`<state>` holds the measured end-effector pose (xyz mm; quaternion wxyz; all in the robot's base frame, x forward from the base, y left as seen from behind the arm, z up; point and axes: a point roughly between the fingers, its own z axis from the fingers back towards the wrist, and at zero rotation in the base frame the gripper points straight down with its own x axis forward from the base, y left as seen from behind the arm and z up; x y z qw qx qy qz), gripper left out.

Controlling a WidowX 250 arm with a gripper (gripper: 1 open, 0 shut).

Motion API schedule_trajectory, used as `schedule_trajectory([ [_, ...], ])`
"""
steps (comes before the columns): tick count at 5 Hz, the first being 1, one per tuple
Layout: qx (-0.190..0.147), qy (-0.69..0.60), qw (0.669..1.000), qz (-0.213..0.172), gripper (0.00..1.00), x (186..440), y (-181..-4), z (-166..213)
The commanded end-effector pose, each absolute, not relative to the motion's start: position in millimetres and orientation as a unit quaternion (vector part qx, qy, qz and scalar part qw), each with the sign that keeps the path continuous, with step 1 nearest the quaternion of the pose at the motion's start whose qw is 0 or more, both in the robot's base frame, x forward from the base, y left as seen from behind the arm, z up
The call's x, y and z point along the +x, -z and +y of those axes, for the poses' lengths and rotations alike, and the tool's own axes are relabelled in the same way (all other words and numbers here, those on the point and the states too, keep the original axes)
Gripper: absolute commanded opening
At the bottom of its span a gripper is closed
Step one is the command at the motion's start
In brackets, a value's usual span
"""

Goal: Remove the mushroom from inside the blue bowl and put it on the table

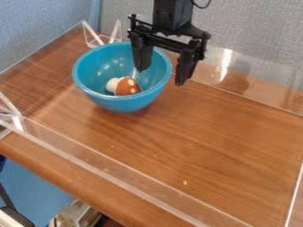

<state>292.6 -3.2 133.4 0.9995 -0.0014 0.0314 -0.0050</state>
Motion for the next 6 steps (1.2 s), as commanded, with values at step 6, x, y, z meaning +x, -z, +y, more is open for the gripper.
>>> schedule_trajectory([
  [6,0.022,-0.122,0.992,0.014,1.00,322,-85.3,85],
])
